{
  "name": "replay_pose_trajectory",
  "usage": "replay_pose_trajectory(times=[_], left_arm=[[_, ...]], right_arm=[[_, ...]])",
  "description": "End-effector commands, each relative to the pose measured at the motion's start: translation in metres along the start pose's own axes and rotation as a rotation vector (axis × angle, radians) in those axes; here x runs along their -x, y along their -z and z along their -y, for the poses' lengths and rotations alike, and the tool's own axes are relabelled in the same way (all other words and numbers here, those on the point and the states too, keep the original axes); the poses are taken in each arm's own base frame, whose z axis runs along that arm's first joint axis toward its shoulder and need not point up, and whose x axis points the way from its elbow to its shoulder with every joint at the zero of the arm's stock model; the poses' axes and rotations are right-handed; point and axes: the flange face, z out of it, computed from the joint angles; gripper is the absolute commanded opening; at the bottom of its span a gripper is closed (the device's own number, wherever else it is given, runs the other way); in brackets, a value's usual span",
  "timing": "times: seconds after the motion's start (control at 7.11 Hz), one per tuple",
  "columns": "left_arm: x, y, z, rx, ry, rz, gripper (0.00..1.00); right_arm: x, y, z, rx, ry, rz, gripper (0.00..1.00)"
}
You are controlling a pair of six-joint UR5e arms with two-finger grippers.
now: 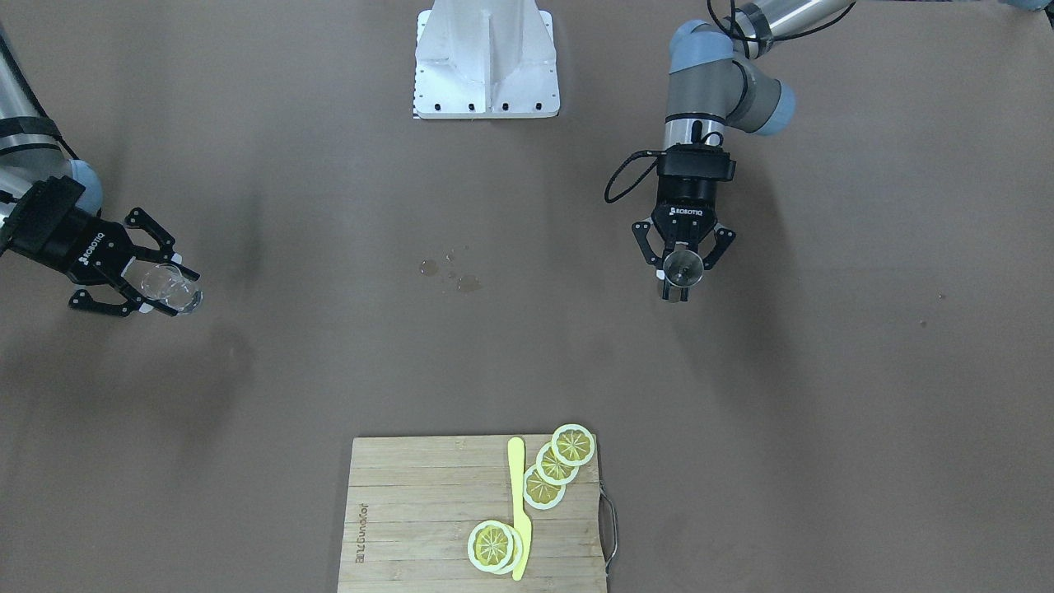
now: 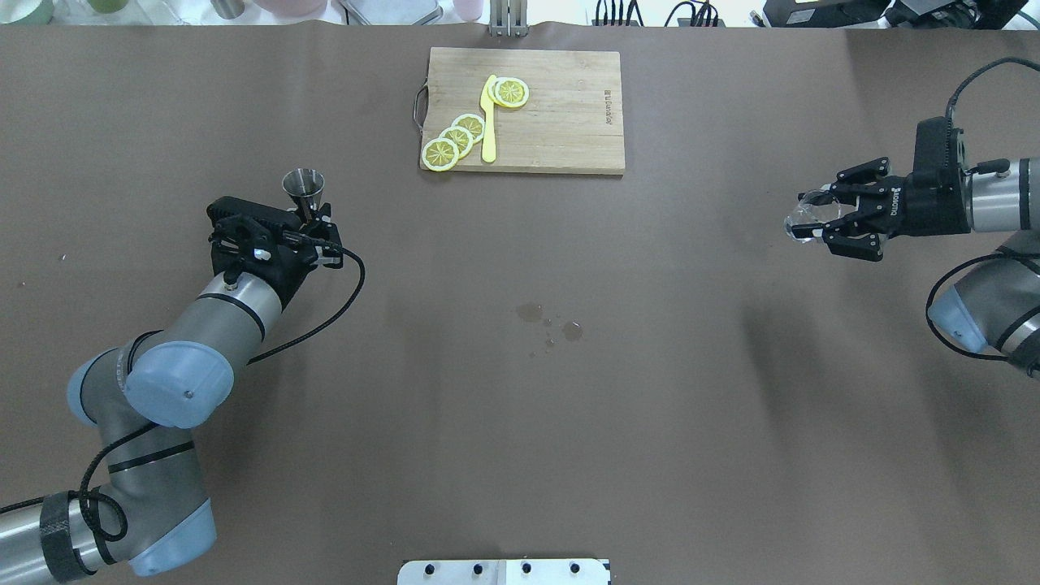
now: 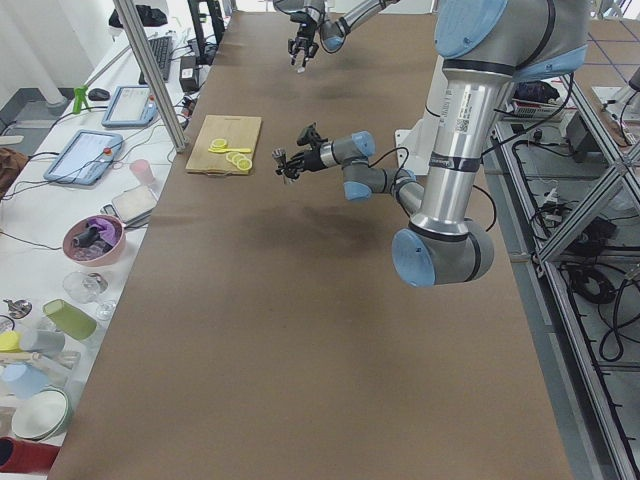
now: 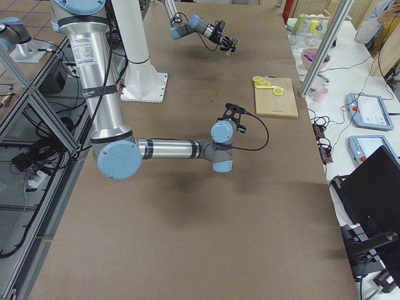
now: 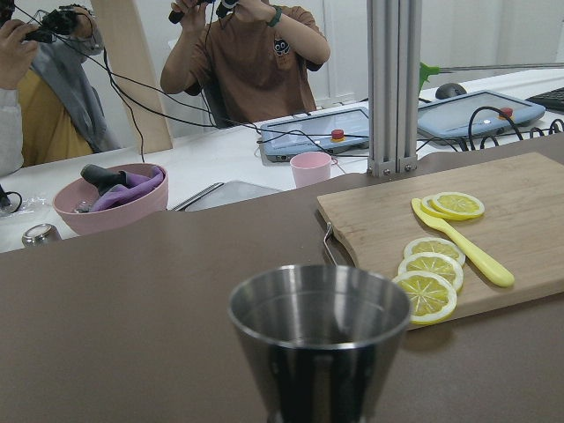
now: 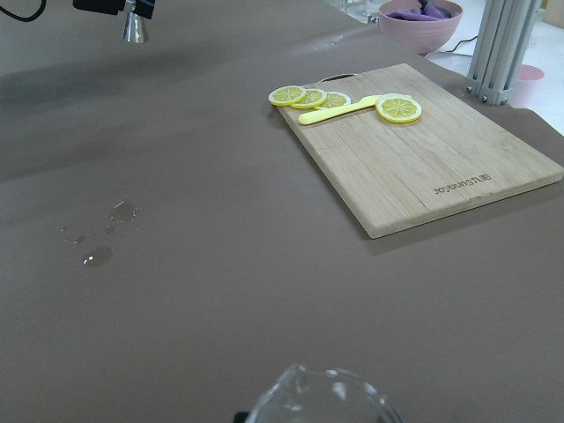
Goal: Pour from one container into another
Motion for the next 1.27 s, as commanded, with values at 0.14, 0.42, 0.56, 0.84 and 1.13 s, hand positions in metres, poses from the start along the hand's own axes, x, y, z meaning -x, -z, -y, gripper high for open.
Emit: replay_pose_trajectory(times=[0.14,0.42,0.56,0.84,1.13], left_arm=[[-0.003,0.005,0.004,0.049,0.061,-0.12,0.0],[0.011,-0.001,0.012,0.031,-0.04,-0.152,0.0],[0.012,-0.004,0.012,0.026,-0.088,-0.141,0.0],[0.011,-0.003,0.019,0.003,-0.119,-0.155,0.0],[0.004,-0.005,0.047,-0.065,-0.315,-0.153,0.0]], right_arm=[[0.0,-0.006,0.041,0.022,0.001,-0.016,0.0],[0.014,-0.021,0.082,0.056,0.033,-0.026,0.0],[0.028,-0.033,0.095,0.059,0.044,-0.027,0.0],[0.049,-0.063,0.128,0.078,0.104,-0.015,0.0],[0.056,-0.082,0.172,0.096,0.093,-0.006,0.0]])
